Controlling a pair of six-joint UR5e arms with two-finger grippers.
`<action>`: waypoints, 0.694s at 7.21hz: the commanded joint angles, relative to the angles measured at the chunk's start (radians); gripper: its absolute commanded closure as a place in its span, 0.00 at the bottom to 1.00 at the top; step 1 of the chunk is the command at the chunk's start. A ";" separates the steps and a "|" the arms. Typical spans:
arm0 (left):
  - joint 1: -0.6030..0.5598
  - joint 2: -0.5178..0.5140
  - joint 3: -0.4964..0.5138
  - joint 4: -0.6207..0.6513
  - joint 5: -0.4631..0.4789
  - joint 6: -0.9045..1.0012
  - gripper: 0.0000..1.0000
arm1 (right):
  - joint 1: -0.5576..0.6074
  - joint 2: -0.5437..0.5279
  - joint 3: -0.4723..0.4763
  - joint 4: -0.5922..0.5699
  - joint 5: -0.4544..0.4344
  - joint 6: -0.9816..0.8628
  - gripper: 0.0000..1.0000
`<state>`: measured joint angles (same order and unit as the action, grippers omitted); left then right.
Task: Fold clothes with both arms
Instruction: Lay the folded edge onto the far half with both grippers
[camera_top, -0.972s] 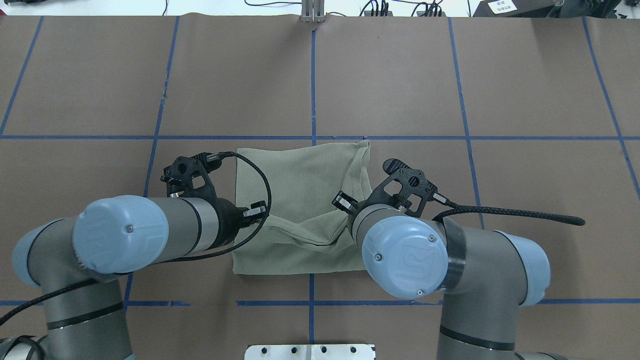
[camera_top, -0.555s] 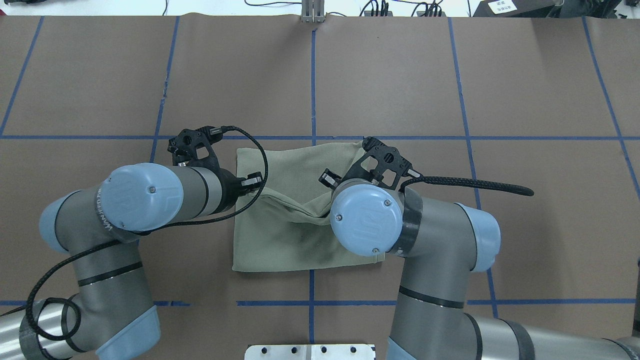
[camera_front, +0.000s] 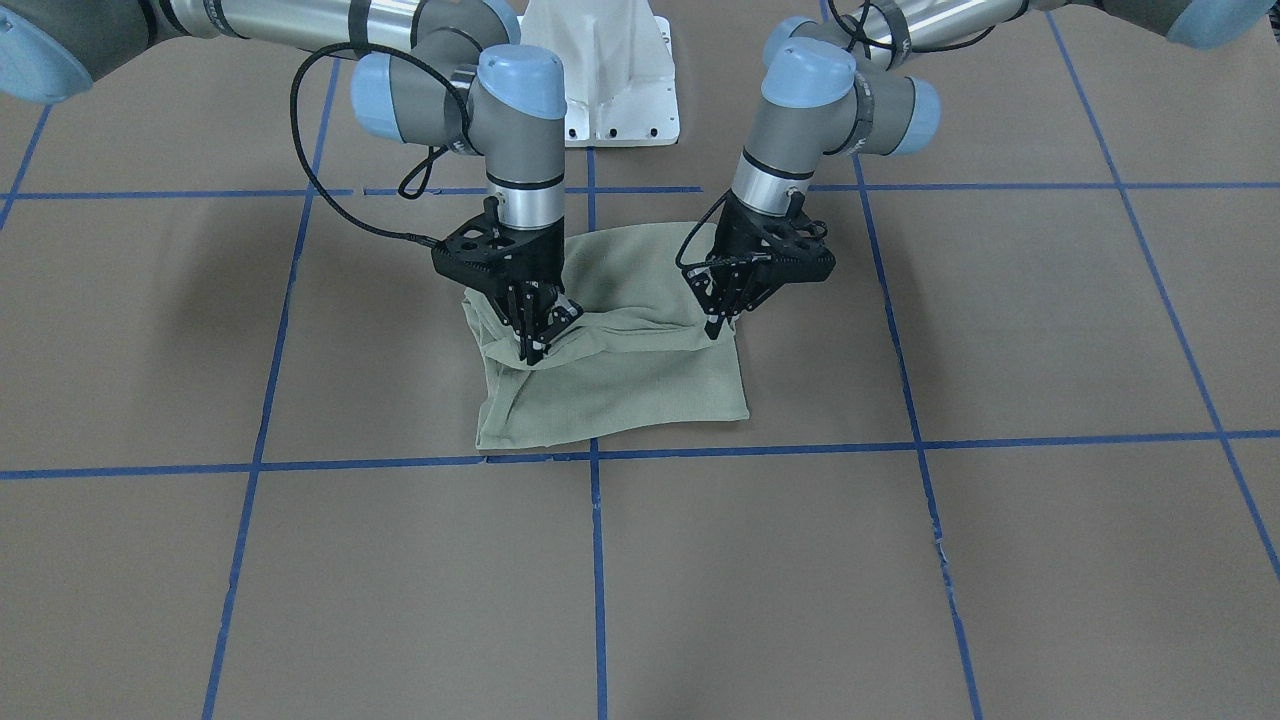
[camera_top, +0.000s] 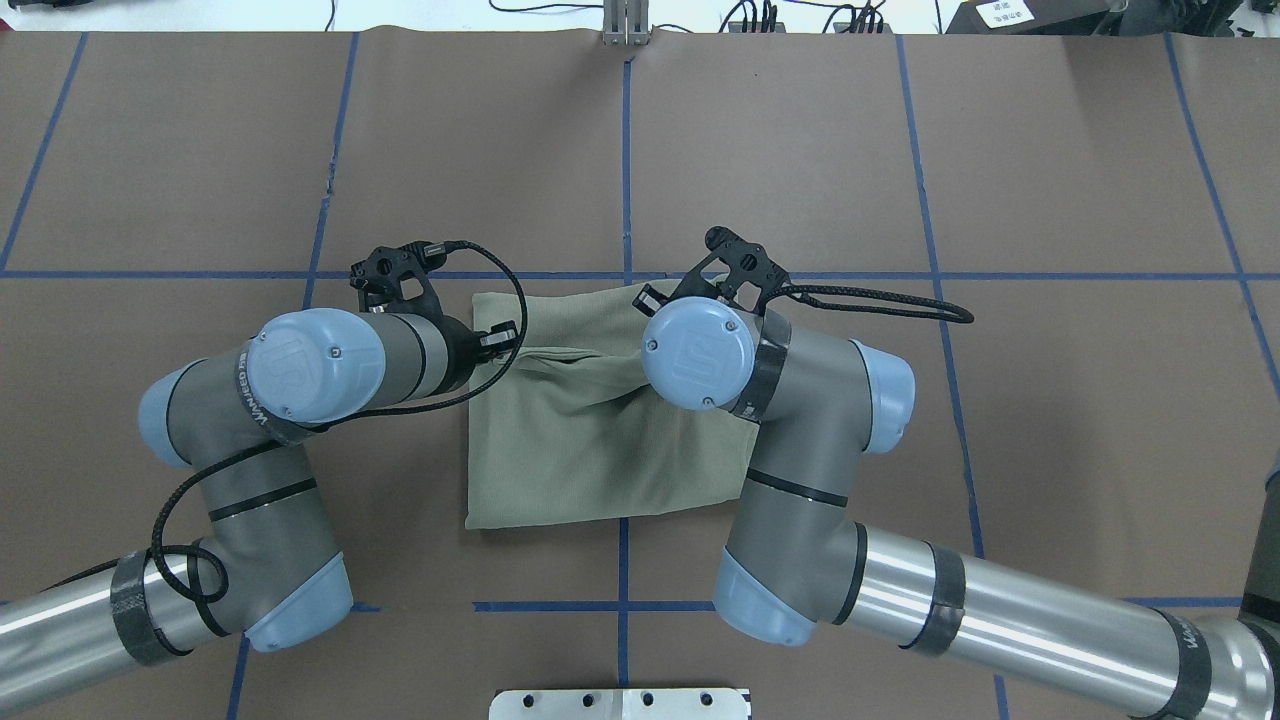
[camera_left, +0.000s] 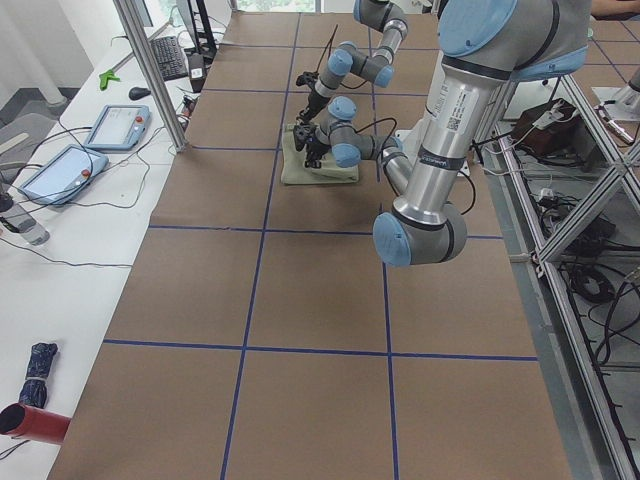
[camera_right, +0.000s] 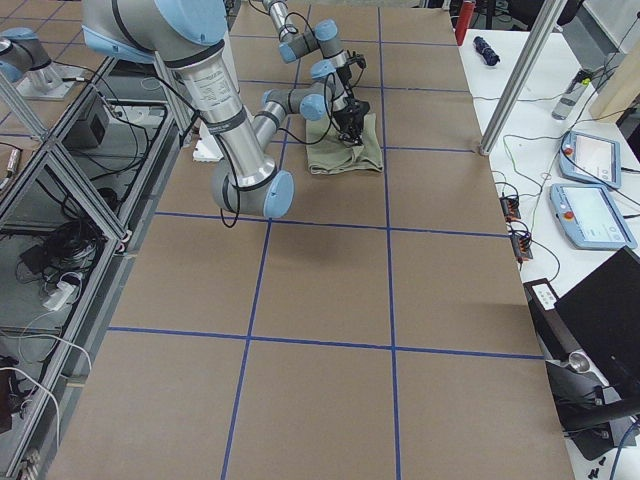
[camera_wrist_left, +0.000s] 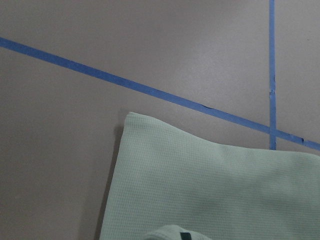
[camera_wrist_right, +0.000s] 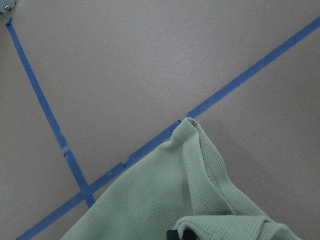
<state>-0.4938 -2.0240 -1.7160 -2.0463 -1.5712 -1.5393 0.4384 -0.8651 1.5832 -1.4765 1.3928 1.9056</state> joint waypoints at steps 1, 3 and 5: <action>-0.041 -0.028 0.019 -0.009 -0.006 0.031 1.00 | 0.043 0.018 -0.034 0.024 0.041 -0.025 1.00; -0.086 -0.035 0.024 -0.006 -0.009 0.080 1.00 | 0.065 0.030 -0.038 0.024 0.055 -0.042 1.00; -0.086 -0.064 0.099 -0.011 -0.007 0.080 1.00 | 0.065 0.031 -0.063 0.024 0.054 -0.043 1.00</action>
<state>-0.5766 -2.0675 -1.6626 -2.0552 -1.5788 -1.4626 0.5007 -0.8351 1.5333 -1.4527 1.4464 1.8647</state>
